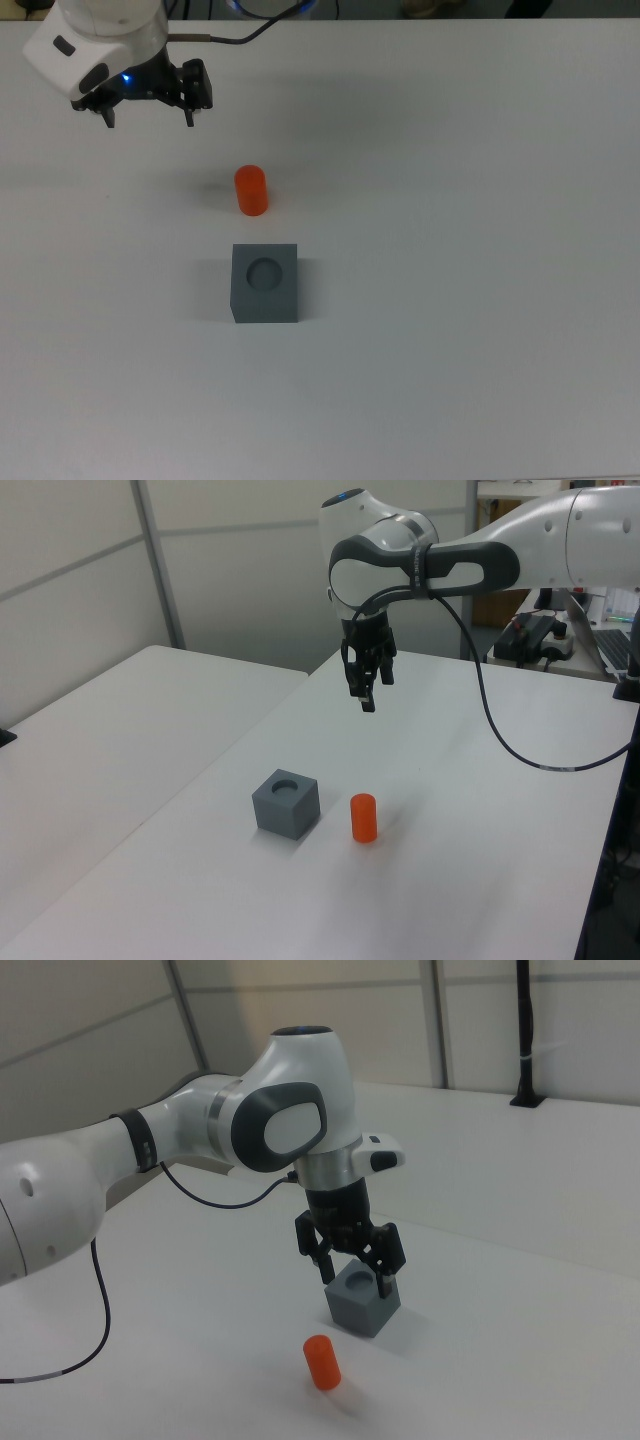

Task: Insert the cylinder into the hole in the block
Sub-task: 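Lower the gripper onto the orange cylinder and close around it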

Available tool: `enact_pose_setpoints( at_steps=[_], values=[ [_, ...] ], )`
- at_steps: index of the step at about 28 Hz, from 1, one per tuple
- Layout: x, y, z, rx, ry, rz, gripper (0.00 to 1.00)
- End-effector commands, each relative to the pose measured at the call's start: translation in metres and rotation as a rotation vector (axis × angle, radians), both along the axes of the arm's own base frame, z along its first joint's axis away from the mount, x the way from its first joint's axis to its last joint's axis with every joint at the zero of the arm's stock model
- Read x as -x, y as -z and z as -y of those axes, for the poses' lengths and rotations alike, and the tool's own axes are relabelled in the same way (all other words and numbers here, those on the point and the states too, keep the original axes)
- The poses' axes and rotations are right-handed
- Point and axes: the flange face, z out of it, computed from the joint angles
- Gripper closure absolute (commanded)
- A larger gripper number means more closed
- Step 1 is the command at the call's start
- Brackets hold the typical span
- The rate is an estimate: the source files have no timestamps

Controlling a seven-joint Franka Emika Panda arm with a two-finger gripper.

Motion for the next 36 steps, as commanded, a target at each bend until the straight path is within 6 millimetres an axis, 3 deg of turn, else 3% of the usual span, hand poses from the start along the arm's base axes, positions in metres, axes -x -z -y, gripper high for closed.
enact_pose_setpoints(
  at_steps=[1,6,8,12,16,23,29,36],
  values=[
    [0.003,0.003,-0.008,0.009,-0.012,-0.028,0.0],
    [0.012,0.008,-0.016,-0.007,-0.026,-0.036,0.0],
    [0.024,0.013,-0.022,-0.018,-0.036,-0.052,0.0],
    [0.037,0.023,-0.05,-0.028,-0.088,-0.042,0.0],
    [0.048,0.047,-0.075,-0.029,-0.141,0.036,0.0],
    [0.04,0.093,-0.102,-0.028,-0.197,0.098,0.0],
    [0.028,0.129,-0.111,-0.028,-0.213,0.081,0.0],
    [0.021,0.156,-0.111,-0.016,-0.221,0.061,0.02]
  ],
)
